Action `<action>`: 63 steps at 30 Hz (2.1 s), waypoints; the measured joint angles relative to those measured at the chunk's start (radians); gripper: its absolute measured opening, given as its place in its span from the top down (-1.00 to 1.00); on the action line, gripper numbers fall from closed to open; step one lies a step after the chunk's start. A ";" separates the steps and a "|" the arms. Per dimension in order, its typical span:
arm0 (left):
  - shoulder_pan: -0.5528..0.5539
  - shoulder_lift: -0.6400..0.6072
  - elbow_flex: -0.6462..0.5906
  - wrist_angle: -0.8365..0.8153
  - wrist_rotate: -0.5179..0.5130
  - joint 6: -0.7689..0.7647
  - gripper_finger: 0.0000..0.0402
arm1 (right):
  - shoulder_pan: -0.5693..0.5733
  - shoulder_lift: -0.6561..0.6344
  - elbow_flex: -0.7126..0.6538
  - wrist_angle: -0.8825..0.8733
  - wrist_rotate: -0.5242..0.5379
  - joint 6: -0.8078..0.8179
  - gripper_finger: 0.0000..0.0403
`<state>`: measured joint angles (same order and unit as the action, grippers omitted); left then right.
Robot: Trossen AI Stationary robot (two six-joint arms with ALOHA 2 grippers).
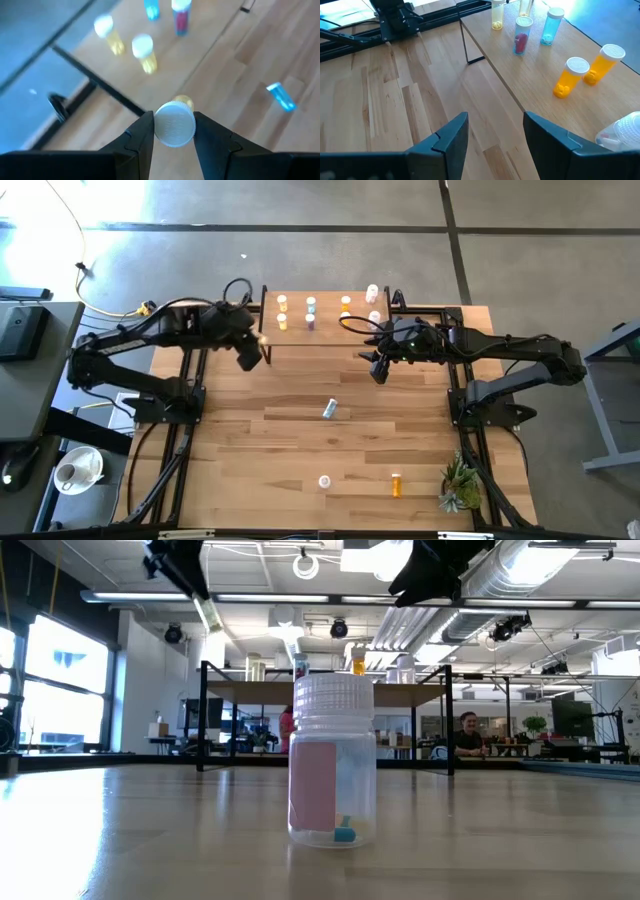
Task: Pick and place medicine bottles onto shelf by color
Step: Put the yellow pill bottle on the shelf aligned with the other yellow pill bottles
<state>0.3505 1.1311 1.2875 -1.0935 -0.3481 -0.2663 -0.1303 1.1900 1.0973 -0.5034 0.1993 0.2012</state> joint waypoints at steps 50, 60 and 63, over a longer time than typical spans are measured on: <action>0.088 0.492 0.248 -0.084 -0.001 0.173 0.44 | 0.000 0.000 0.000 -0.008 0.000 0.008 0.10; 0.089 0.495 0.246 -0.066 -0.010 0.210 0.44 | 0.000 0.000 0.000 -0.008 0.000 0.008 0.10; 0.089 0.495 0.246 -0.061 0.005 0.207 0.44 | 0.000 0.000 0.000 -0.008 0.000 0.008 0.10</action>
<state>0.4397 1.6257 1.5333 -1.1541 -0.3429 -0.0590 -0.1301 1.1900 1.0973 -0.5117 0.1989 0.2089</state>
